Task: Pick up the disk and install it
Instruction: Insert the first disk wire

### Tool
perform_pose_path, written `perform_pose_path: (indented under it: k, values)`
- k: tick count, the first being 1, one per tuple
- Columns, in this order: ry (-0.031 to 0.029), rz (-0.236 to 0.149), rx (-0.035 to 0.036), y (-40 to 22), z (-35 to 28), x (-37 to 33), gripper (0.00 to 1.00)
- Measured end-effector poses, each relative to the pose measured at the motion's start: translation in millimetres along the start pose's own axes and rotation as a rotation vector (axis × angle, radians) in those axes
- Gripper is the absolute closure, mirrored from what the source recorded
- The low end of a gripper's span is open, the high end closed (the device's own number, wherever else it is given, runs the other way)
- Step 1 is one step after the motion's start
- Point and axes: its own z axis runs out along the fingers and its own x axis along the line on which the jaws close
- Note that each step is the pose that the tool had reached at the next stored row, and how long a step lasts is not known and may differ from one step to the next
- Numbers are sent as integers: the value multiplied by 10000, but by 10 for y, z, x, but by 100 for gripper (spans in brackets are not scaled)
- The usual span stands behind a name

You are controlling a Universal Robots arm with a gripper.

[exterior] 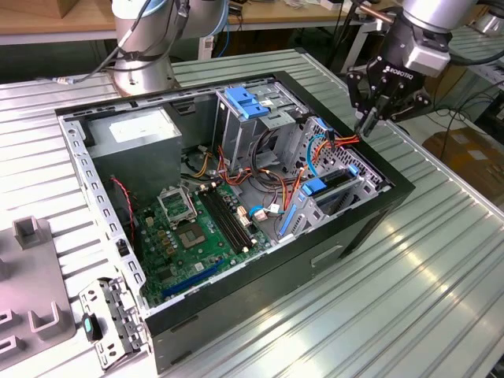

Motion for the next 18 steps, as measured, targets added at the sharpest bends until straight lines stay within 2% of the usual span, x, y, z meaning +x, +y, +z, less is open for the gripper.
perform_pose_path:
  k: [2, 3, 4, 8, 12, 14, 18]
  values:
    - [-2, -679, 3, 0, 27, 0, 75]
    - [1, -996, 8, 0, 40, 0, 69]
    - [4, -1306, 13, 0, 52, 0, 69]
    - [12, -2186, 31, 1, 88, 0, 69]
    - [10, -2408, 43, 1, 104, 1, 70]
    - [-6, -2430, 62, 1, 105, 0, 83]
    - [-7, -2436, 63, 1, 68, 0, 84]
